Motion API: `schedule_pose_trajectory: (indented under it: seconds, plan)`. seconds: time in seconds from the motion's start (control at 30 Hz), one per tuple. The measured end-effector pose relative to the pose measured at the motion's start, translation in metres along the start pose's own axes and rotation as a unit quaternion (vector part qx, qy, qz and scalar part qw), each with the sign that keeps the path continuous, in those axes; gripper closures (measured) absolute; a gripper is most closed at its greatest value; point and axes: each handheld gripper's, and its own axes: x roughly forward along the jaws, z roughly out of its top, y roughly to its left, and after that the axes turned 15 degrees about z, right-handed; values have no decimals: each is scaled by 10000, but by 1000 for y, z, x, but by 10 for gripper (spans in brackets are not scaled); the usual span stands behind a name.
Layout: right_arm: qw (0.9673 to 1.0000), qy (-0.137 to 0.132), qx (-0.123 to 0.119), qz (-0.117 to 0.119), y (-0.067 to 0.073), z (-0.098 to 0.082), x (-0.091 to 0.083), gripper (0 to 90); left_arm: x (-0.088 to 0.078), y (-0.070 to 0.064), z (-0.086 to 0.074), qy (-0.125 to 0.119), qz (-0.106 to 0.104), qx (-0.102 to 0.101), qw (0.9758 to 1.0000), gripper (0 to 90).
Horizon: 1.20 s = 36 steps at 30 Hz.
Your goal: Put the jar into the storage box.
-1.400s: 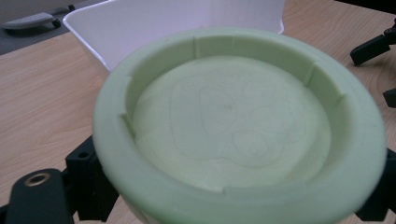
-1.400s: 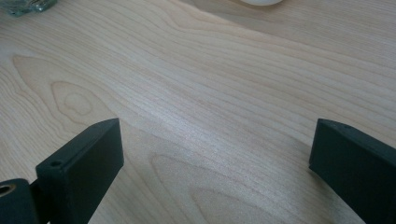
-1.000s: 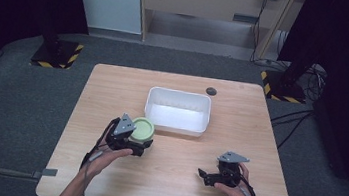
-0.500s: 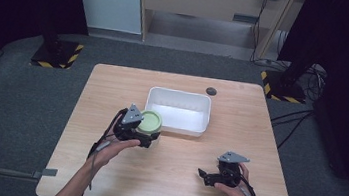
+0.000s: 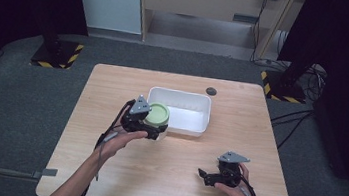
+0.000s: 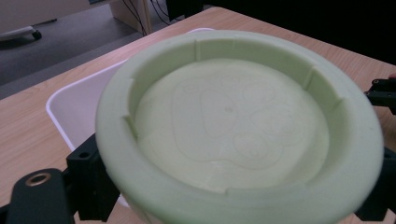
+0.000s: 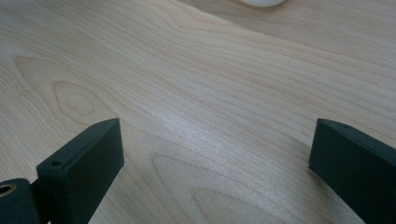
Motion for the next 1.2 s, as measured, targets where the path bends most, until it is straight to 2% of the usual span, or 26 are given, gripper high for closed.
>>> schedule_pose_trajectory:
  seconds: [0.27,0.57,1.2]
  plan:
    - [10000,-5,-1,4,0,0,0,32,9,1,22,-54,-5,-14,10000,103]
    - [10000,-14,-31,8,0,0,0,34,28,3,37,-44,-17,-13,10000,103]
    - [10000,-33,-34,15,0,0,-1,34,62,4,47,-52,184,-162,9997,103]
